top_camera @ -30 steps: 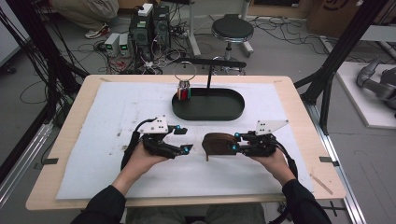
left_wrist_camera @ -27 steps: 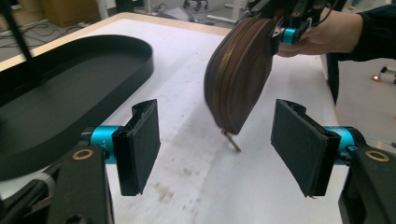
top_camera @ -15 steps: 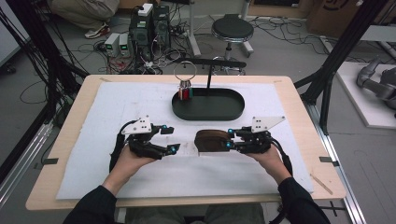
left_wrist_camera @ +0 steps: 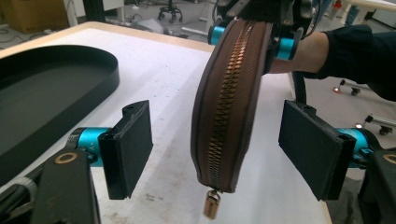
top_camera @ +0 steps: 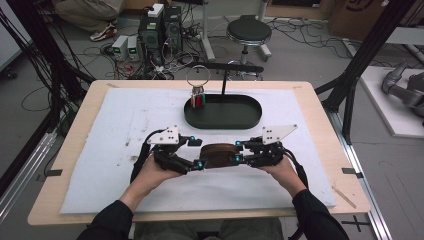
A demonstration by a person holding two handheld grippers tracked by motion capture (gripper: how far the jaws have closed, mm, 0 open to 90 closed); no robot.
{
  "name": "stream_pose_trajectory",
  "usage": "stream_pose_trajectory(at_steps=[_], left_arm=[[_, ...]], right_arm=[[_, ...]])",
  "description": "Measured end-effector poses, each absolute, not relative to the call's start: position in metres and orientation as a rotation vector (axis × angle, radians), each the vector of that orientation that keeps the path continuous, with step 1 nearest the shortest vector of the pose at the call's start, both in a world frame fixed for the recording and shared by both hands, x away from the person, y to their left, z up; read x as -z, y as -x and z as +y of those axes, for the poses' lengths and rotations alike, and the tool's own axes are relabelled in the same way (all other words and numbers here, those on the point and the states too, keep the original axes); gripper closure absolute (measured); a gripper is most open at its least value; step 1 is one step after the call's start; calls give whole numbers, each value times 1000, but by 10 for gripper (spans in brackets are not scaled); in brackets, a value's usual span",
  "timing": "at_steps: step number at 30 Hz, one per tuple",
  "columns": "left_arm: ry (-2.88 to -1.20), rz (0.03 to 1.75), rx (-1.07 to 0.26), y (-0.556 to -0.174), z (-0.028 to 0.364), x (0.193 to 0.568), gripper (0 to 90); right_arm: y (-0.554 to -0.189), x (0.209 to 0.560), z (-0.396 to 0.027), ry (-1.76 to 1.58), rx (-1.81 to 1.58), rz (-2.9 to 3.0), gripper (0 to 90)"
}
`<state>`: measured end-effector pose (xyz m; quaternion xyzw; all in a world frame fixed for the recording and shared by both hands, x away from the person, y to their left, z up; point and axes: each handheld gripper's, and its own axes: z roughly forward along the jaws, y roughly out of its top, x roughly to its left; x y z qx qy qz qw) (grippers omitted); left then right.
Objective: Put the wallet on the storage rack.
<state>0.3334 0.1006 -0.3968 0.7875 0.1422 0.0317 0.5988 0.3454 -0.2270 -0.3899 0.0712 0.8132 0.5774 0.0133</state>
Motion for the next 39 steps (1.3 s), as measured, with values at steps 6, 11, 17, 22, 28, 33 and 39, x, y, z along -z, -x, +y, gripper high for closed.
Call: stream_pose_trajectory(at_steps=[6, 11, 17, 22, 28, 33, 39], left_arm=[[-1849, 303, -60, -333, 92, 400, 278], [-1865, 276, -52, -334, 91, 402, 421], [-1876, 239, -50, -333, 91, 401, 566], [-1875, 229, -57, -333, 90, 401, 598], [-1876, 205, -64, -332, 91, 400, 632], [-1885, 178, -82, -331, 91, 399, 649], [-1894, 173, -90, -330, 91, 398, 658]], right_arm=[[-345, 390, -225, -201, -1803, 2540, 680], [-344, 391, -225, -191, -1807, 2548, 679], [-345, 391, -225, -193, -1798, 2551, 679], [-345, 391, -225, -190, -1803, 2556, 677], [-346, 391, -226, -194, -1802, 2550, 659], [-346, 391, -226, -214, -1802, 2562, 634], [-346, 392, -226, -204, -1785, 2555, 645]])
